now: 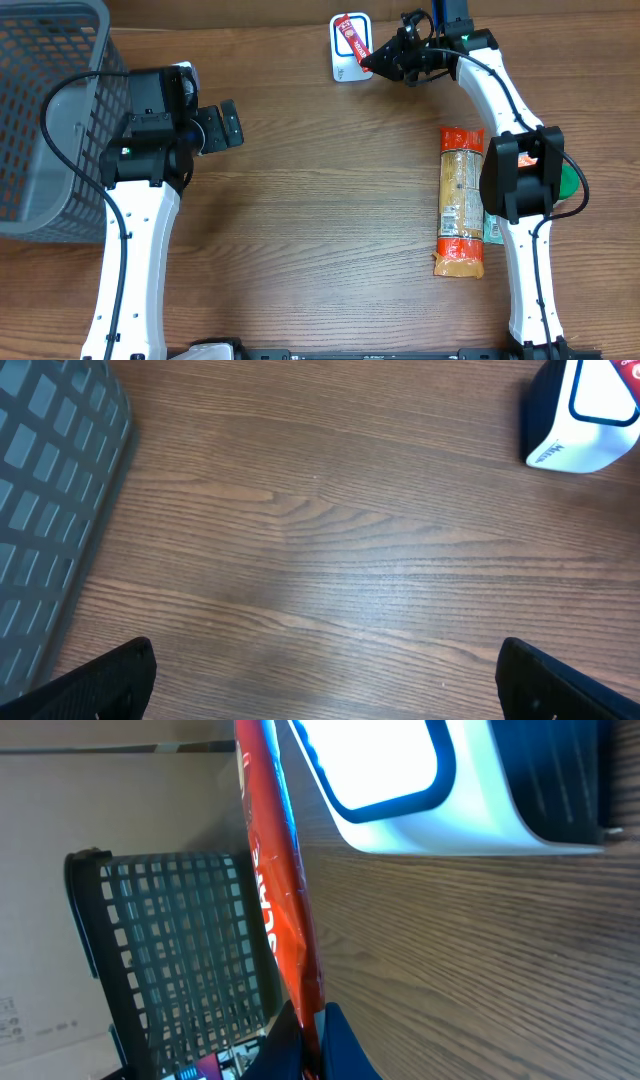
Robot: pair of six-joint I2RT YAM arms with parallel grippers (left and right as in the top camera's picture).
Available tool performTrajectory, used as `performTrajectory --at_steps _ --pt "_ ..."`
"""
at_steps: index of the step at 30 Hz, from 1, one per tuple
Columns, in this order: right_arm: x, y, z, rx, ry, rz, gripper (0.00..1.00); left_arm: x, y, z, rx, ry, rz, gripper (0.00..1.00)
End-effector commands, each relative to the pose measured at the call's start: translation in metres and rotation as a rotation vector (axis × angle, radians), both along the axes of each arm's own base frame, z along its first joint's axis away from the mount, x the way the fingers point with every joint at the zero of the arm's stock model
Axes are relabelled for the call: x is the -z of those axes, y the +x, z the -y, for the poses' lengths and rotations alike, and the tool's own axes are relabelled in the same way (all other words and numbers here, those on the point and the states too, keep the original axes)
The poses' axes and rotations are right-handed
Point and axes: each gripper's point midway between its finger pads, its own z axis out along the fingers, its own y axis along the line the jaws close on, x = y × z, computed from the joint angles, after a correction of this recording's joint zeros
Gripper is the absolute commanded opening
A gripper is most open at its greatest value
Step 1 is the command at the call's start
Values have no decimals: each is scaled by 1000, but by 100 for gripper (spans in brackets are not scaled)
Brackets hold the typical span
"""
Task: Scan the item barcode
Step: 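Hold the red sachet in front of the scanner window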
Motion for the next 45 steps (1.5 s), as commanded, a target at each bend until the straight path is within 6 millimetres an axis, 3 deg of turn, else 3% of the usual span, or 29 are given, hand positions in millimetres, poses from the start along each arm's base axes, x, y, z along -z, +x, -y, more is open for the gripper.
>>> performTrajectory --at_steps 1,11,37,40,45 --pt "-4 -1 -1 -32 3 45 4 0 2 -2 3 17 -1 100" --pt "-3 0 9 -36 0 53 4 0 2 -2 3 17 -1 100" --pt "-1 -4 10 -62 -15 82 4 0 2 -2 3 17 -1 100" --pt "-15 -3 11 -61 -16 111 4 0 2 -2 2 18 -1 100" --pt "-66 -10 29 -17 -148 209 4 0 2 -2 3 17 -1 100"
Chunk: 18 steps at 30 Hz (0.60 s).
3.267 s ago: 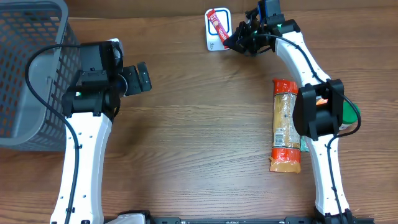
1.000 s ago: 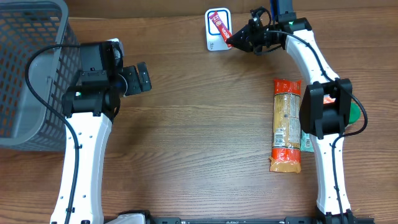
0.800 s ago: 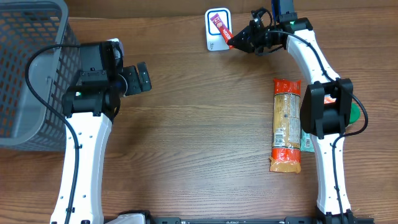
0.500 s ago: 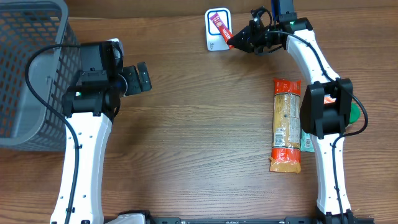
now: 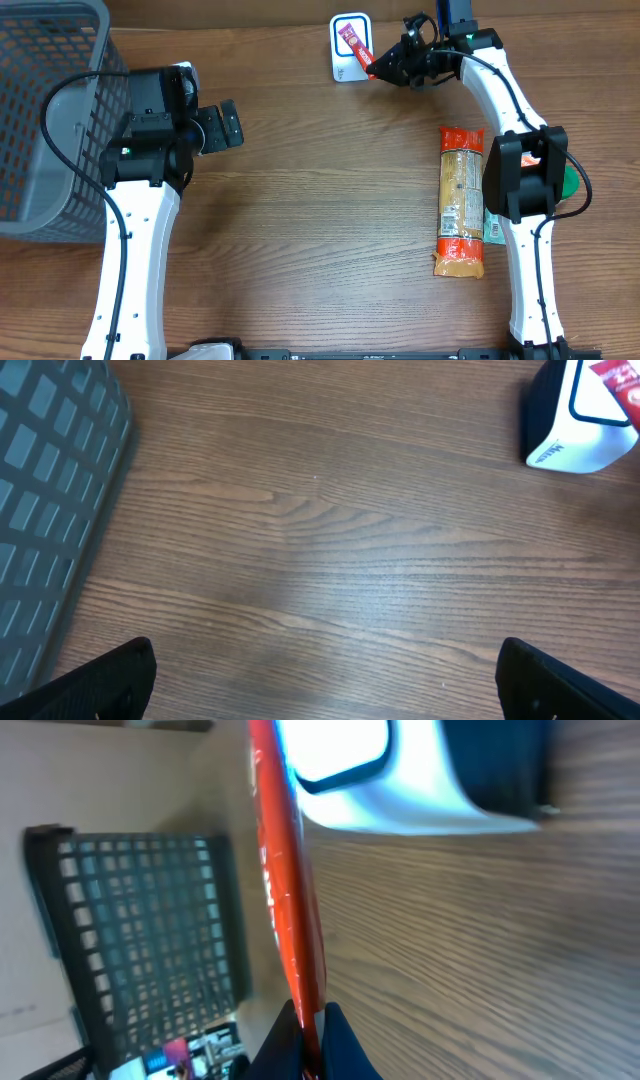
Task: Scan the item barcode
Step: 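Hold the red sachet in front of the scanner window, then carry the red sachet right and lower it beside the spaghetti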
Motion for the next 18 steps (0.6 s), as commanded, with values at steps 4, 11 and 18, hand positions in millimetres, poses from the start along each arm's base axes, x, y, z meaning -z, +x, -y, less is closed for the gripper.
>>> performTrajectory --at_steps 4,11,18 --pt "-116 -26 39 47 -231 214 4 0 1 -2 2 18 -1 100" --pt "-152 -100 81 -14 -438 166 4 0 2 -2 3 17 -2 100" --pt "-144 -147 111 -59 -597 35 4 0 1 -2 2 18 -2 100"
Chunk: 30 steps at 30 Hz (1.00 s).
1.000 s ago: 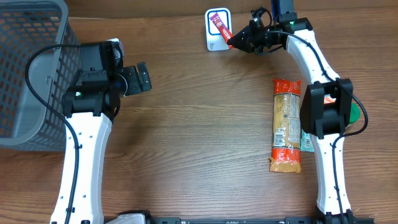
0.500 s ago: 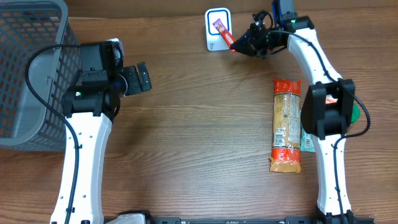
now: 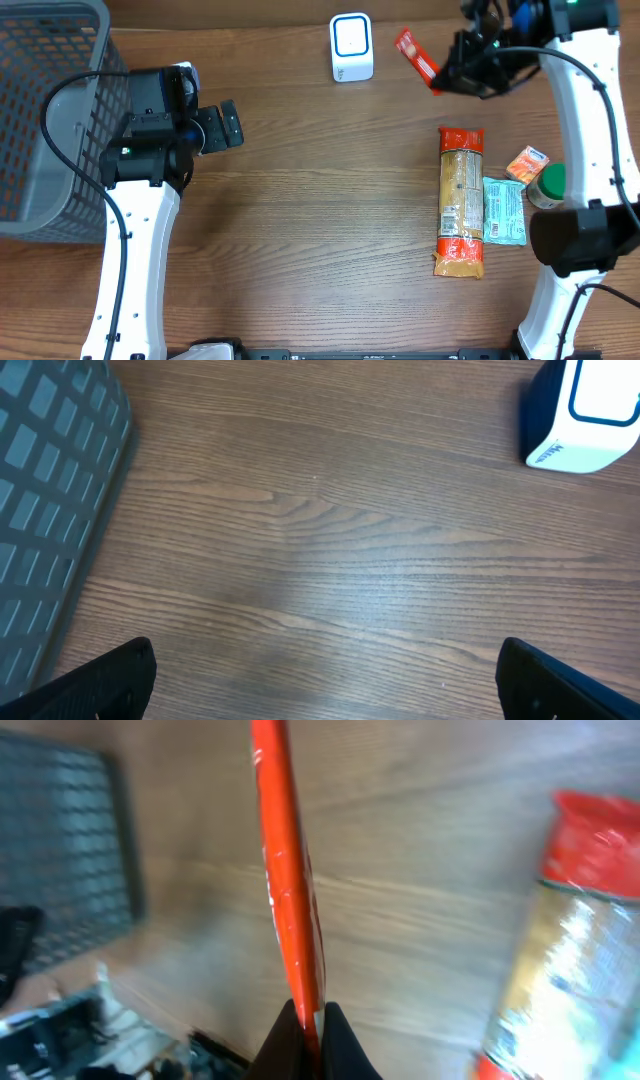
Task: Scan the item barcode
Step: 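Carry the red sachet right and lower it beside the spaghetti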
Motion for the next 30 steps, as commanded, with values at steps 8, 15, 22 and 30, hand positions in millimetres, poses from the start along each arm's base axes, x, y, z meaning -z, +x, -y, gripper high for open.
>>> performTrajectory --at_steps 8,15,22,30 --pt "54 -19 31 -16 -201 -124 4 0 2 -2 3 17 -2 100" --pt "74 -65 98 176 -564 -235 4 0 2 -2 2 18 -2 100" --pt "90 -114 117 184 -659 -339 4 0 2 -2 2 18 -2 100" --pt "121 -135 149 332 -859 -427 4 0 1 -2 2 18 -2 100"
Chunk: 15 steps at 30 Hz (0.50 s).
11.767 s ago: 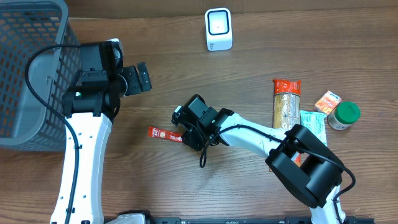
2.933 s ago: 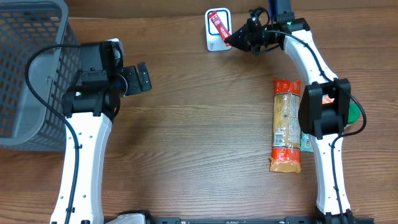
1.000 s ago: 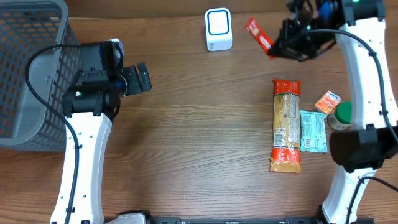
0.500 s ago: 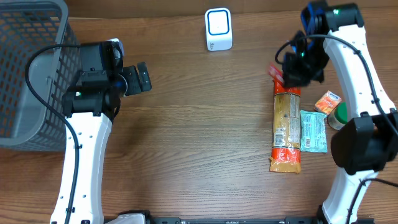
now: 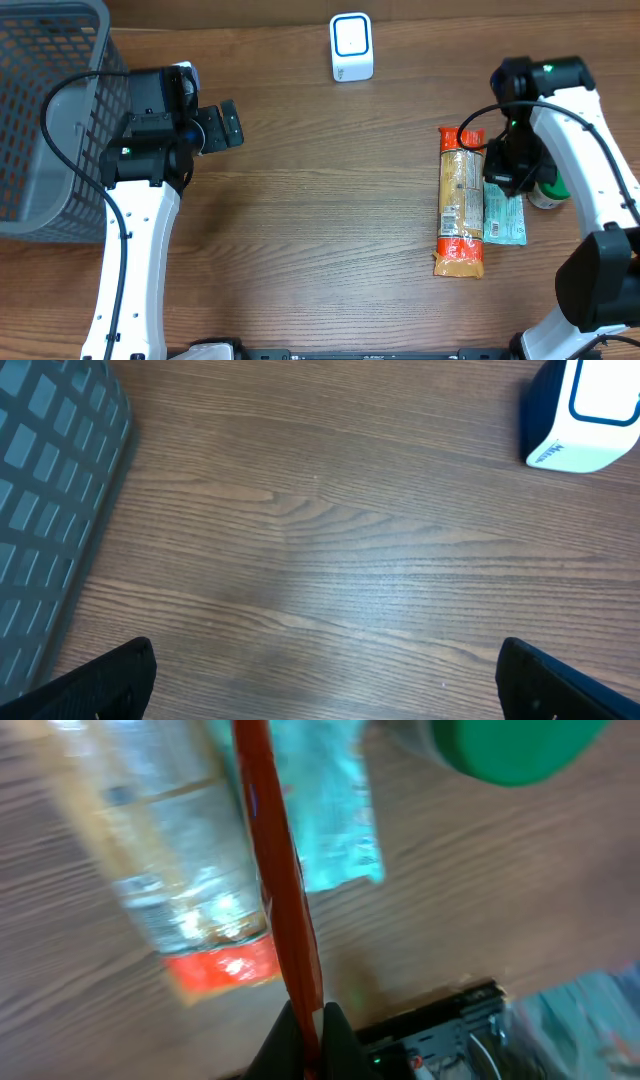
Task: Scan the item barcode
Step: 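Carry the red sachet right and lower it beside the spaghetti, then open the right gripper and release the red sachet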
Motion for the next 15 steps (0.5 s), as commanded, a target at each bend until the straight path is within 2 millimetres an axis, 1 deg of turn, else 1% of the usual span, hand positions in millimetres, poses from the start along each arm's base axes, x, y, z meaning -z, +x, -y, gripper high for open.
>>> performTrajectory --at_steps 1,7,10,11,12,14,15 --pt "9 -2 19 72 -128 22 4 0 2 -2 2 18 -2 100" --pt "40 -10 20 71 -130 -1 4 0 2 -2 2 18 -2 100" --pt "49 -15 19 72 -124 -12 4 0 2 -2 2 18 -2 100" --pt "49 -15 19 72 -124 -13 4 0 2 -2 3 17 -2 100" --pt "49 -15 19 72 -124 -13 6 0 2 -2 2 18 -2 100" --pt "50 -16 16 77 -106 -18 34 0 2 -2 3 17 -1 100" --pt "50 -16 14 77 -95 -20 52 0 1 -2 2 18 -2 100"
